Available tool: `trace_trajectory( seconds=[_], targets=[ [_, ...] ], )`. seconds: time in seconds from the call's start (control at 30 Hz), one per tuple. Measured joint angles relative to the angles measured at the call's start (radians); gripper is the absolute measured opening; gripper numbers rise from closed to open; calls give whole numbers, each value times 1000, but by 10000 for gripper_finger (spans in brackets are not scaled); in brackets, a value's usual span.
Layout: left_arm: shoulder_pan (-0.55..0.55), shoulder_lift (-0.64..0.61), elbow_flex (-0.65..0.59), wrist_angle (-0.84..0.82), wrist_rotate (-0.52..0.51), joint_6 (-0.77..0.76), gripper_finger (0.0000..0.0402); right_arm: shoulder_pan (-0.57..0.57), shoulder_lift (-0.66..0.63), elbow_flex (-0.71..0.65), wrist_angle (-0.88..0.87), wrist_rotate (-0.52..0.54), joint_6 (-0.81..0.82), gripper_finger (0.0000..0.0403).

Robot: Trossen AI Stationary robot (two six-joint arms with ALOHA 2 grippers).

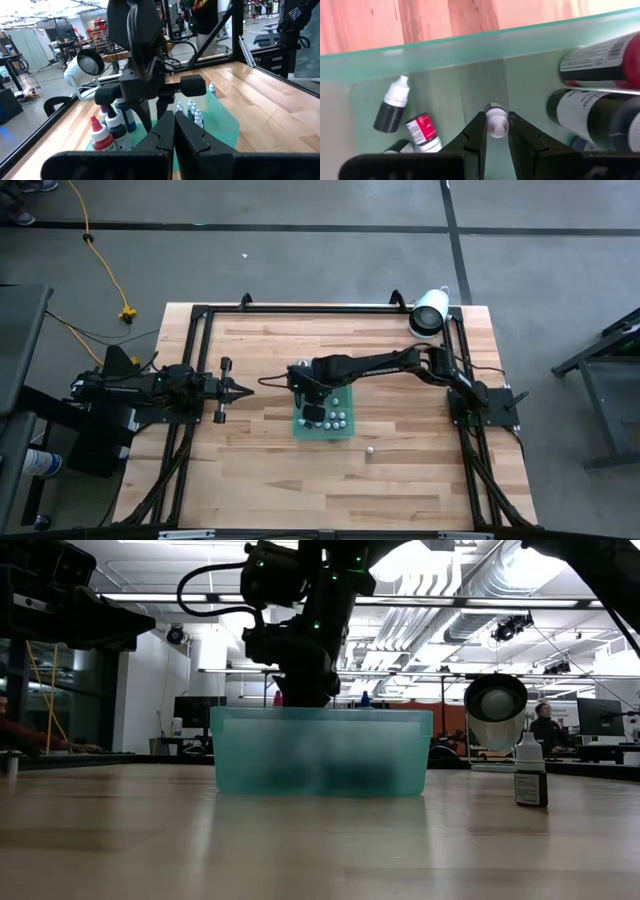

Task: Pick & Place food coloring
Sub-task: Put the small orange food coloring bottle into the green bin

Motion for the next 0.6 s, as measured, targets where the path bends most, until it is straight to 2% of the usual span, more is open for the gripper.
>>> trace_trajectory(
  seconds=[0.4, 0.6],
  targets=[
    [0, 0, 0, 0, 0, 0, 0, 16, 2, 0, -21, -38, -109, 55],
    [0, 0, 0, 0, 0, 0, 0, 16, 2, 0, -21, -37, -112, 55]
  ],
)
